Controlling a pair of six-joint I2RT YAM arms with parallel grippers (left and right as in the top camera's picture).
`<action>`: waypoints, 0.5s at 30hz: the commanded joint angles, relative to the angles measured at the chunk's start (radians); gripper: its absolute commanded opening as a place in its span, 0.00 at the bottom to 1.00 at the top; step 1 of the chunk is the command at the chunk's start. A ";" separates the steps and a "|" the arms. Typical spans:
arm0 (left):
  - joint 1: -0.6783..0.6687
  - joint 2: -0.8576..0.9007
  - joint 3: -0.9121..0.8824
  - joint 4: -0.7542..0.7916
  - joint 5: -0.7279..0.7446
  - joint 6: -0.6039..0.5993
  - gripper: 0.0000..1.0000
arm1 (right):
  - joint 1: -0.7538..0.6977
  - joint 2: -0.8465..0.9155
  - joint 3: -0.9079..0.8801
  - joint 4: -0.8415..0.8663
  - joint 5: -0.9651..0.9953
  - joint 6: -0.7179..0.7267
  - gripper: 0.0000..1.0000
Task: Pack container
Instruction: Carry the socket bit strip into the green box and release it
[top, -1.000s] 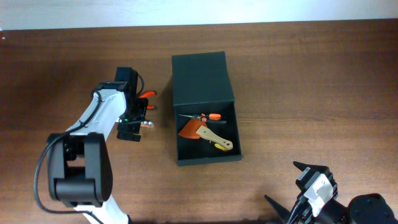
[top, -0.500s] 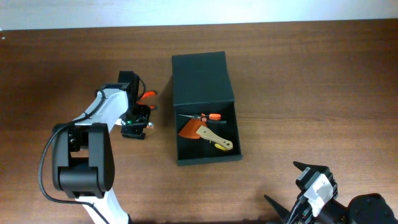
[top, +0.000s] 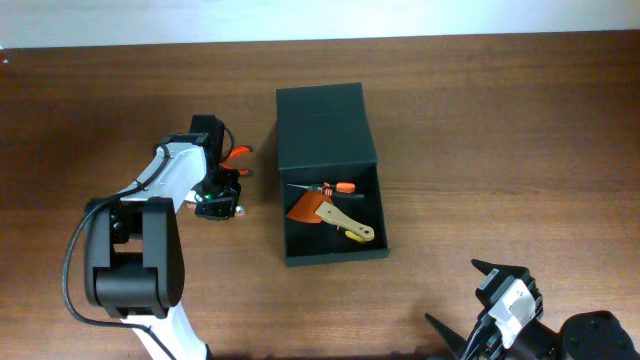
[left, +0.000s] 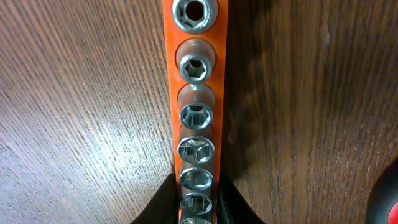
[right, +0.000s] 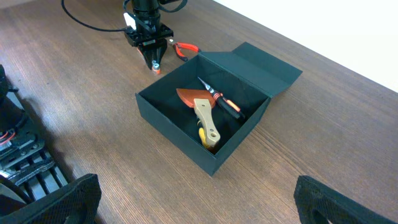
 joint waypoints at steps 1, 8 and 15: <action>0.006 0.004 -0.010 -0.005 0.011 0.021 0.11 | 0.002 -0.008 -0.002 0.005 0.009 0.004 0.99; -0.010 -0.106 -0.010 -0.005 0.010 0.039 0.10 | 0.002 -0.008 -0.002 0.005 0.009 0.004 0.99; -0.085 -0.283 -0.010 -0.004 -0.001 0.039 0.10 | 0.002 -0.008 -0.002 0.005 0.009 0.004 0.99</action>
